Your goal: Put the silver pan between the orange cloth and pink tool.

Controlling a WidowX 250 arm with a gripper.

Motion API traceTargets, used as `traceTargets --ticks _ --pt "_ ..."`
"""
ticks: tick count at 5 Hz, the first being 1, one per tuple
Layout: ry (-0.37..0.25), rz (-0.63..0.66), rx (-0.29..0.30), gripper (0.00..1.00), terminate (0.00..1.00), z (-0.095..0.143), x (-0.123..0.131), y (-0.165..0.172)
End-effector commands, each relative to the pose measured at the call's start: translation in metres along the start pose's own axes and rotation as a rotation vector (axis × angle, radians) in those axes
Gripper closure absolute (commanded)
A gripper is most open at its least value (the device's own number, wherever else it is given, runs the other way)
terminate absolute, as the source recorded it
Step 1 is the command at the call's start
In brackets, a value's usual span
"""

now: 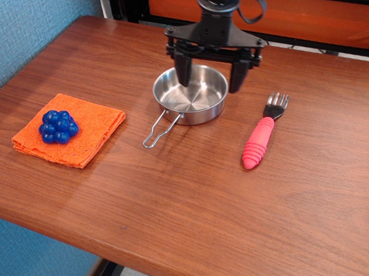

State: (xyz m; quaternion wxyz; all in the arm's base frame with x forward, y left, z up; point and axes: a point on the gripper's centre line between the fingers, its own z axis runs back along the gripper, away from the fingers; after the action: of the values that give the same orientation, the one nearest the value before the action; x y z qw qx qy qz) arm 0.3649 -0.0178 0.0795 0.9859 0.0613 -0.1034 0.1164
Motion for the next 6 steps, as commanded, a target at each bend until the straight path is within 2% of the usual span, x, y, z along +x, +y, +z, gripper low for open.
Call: traceTargets --ticks 1,2,4,5,6 --pt "-0.066 -0.143 -0.123 0.0 0.0 0.062 -0.035 -0.044" --pt "-0.075 -0.203 -0.173 0.0 0.0 0.085 -0.043 -0.063" --pt "-0.078 -0.294 -0.228 0.0 0.0 0.14 -0.081 -0.077" --pt "-0.096 -0.347 -0.28 0.0 0.0 0.167 -0.099 -0.082" --pt "-0.092 -0.346 -0.285 0.0 0.0 0.184 -0.108 -0.071"
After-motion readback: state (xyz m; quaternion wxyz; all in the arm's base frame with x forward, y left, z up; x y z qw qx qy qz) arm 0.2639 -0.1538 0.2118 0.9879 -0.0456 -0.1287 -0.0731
